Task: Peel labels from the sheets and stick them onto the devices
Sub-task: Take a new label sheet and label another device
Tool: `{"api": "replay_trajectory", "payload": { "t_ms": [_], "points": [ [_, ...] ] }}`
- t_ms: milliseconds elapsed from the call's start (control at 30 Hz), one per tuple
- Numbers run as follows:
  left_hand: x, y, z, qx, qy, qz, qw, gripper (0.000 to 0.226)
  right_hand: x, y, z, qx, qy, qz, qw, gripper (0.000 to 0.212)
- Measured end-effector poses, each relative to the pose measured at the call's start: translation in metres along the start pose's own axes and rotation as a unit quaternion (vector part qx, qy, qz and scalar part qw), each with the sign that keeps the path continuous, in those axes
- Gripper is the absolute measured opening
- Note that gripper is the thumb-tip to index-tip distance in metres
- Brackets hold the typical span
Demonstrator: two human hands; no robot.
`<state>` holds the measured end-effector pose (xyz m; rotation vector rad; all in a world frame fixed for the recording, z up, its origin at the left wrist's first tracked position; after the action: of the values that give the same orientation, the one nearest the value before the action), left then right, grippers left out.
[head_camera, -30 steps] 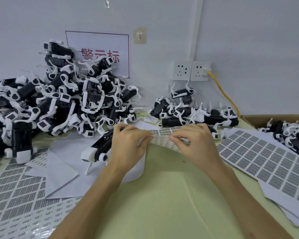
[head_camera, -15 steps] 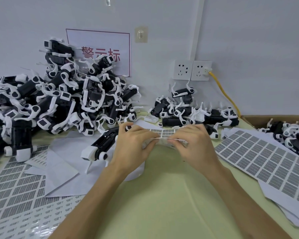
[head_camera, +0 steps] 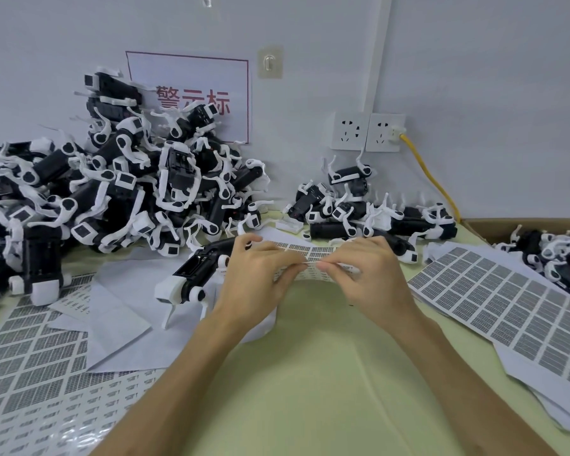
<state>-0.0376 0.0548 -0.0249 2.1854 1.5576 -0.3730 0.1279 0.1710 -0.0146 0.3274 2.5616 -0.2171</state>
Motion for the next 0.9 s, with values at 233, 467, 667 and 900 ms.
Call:
{"api": "replay_trajectory", "payload": {
  "t_ms": [233, 467, 667, 900],
  "points": [
    [-0.003, -0.005, 0.001, -0.036, 0.016, 0.006, 0.999, 0.007, -0.004, 0.003, -0.001, 0.028, 0.034, -0.042, 0.998, 0.008],
    [-0.002, -0.005, -0.001, -0.056, 0.027, 0.027, 0.998, 0.019, -0.009, 0.002, -0.004, 0.098, 0.007, -0.140, 0.985, 0.008],
    [-0.006, -0.007, -0.001, -0.090, 0.020, 0.022, 0.995, 0.016, -0.015, 0.003, -0.006, 0.171, -0.020, -0.217, 0.961, 0.024],
    [-0.023, -0.008, -0.007, -0.149, 0.098, 0.026, 0.984, 0.042, -0.028, 0.014, -0.009, 0.260, 0.087, -0.240, 0.931, 0.017]
  ]
}}
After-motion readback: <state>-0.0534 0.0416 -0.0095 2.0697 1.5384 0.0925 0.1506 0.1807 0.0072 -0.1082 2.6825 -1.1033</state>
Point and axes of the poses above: each hand's wrist, its own z-axis away from the middle knuckle, its own x-axis out of the palm, y = z × x, the point moved 1 cm from there along -z, towards the middle knuckle, and after that the axes turned 9 degrees about z, right-handed, at the moved point
